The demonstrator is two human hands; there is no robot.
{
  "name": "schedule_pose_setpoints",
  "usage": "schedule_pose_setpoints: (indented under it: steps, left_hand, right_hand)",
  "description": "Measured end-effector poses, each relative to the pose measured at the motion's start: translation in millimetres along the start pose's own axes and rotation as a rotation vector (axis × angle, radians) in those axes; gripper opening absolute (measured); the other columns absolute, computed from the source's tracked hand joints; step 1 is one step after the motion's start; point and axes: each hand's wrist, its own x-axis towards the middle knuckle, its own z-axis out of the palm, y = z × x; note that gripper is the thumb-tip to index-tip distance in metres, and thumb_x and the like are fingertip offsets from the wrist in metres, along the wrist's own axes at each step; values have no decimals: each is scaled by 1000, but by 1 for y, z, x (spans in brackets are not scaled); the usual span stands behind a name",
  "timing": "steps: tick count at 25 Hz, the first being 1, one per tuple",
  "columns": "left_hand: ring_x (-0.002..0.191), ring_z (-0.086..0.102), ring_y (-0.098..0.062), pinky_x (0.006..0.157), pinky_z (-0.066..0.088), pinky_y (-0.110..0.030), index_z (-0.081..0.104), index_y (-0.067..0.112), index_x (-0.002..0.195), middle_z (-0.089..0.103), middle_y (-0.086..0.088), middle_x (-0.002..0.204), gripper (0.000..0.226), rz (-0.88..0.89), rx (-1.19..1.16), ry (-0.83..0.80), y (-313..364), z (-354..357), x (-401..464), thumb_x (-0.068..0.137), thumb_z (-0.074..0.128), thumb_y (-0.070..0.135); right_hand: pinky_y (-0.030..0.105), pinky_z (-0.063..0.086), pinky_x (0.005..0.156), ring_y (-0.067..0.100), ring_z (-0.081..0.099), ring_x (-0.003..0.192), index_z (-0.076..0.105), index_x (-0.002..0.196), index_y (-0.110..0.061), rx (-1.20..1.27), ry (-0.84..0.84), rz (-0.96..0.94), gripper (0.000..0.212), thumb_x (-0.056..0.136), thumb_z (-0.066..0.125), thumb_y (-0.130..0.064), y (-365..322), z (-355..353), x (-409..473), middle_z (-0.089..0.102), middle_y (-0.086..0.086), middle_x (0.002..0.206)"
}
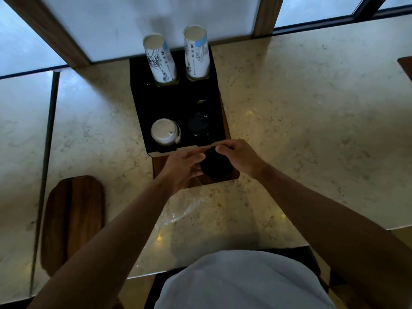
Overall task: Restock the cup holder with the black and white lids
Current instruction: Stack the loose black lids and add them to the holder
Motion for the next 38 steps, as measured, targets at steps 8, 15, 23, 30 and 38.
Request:
schedule_pose_setpoints:
  steps: [8, 15, 23, 30, 38]
  left_hand:
    - [86, 76, -33, 78, 63, -41, 69, -2, 103, 73, -25, 95, 16, 129, -30, 268, 27, -8, 15, 95, 66, 12]
    - [87, 77, -26, 72, 64, -36, 65, 6, 108, 69, -20, 109, 14, 195, -96, 445, 38, -1, 30, 95, 65, 8]
    - [87, 75, -14, 73, 62, -25, 72, 12, 112, 74, -9, 103, 19, 246, 46, 578, 51, -8, 63, 94, 69, 18]
    - [61, 73, -8, 70, 65, -38, 65, 31, 68, 71, 5, 65, 25, 267, 349, 627, 50, -12, 80, 93, 70, 29]
    - [67, 76, -24, 67, 64, -46, 71, 12, 77, 74, -10, 73, 21, 182, 467, 544, 59, -10, 88, 93, 67, 25]
  right_hand:
    - [39, 59, 88, 18, 67, 105, 58, 131, -18, 187, 15, 85, 43, 92, 67, -33, -27, -2, 34, 67, 3, 117]
    - [35, 62, 80, 16, 69, 101, 59, 126, -17, 100, 217, -3, 40, 90, 69, -32, -32, 9, 48, 69, 4, 115]
    - [35, 54, 96, 20, 61, 113, 50, 144, -14, -320, 379, -100, 45, 100, 51, -26, -49, 33, 71, 59, 12, 128]
    - [40, 54, 94, 24, 61, 113, 48, 143, -13, -398, 389, -60, 41, 103, 45, -21, -46, 38, 78, 62, 13, 128]
    - [30, 49, 92, 27, 63, 113, 46, 145, -6, -518, 361, -57, 42, 104, 43, -17, -42, 37, 84, 64, 18, 127]
